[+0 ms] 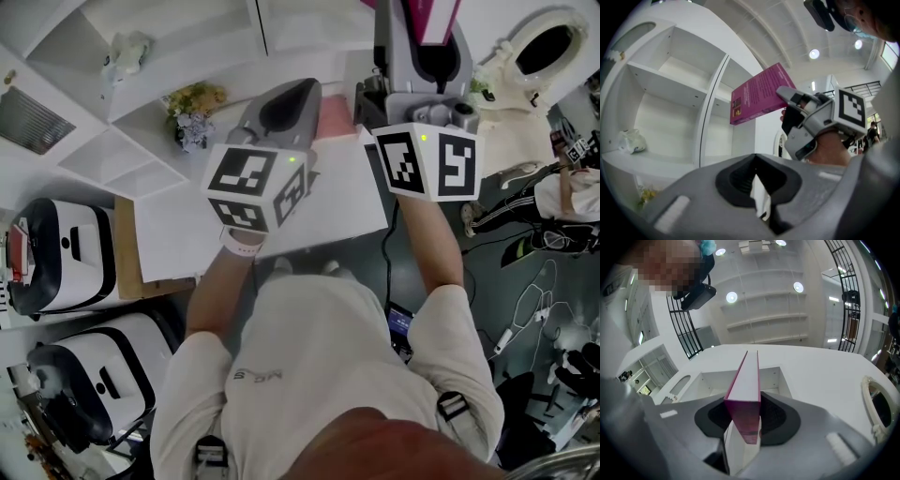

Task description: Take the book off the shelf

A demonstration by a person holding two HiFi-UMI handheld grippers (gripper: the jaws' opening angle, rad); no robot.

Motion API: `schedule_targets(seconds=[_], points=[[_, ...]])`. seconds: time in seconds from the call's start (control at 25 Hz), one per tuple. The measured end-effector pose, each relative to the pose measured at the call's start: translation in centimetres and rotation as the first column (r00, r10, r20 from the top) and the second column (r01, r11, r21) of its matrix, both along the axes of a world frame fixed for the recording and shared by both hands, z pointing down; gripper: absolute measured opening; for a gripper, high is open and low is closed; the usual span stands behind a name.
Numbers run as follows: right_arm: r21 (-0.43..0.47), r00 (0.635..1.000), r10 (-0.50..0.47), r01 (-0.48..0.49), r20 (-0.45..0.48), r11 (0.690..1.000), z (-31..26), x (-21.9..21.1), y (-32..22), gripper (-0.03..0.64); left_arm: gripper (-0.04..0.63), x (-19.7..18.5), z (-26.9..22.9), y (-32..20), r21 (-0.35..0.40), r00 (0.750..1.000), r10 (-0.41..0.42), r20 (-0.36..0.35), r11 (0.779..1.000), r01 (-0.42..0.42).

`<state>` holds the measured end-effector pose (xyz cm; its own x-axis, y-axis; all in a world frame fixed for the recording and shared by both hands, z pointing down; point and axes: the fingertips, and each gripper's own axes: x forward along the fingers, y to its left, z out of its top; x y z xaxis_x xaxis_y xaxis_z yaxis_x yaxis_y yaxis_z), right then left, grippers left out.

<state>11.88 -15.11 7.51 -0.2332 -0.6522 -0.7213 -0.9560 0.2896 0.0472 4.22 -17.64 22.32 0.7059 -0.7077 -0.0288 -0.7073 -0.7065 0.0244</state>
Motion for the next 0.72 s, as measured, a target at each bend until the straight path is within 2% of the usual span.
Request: schedule_targets(seconds=[0.72], points=[[-0.125,1.0,0.028,-0.028,0.003,0.992,9.3,0.9,1.1,0.137,0.002,0.1,5.0,-0.4,-0.07,1.0,0.009,0.008,0.997,-0.009]])
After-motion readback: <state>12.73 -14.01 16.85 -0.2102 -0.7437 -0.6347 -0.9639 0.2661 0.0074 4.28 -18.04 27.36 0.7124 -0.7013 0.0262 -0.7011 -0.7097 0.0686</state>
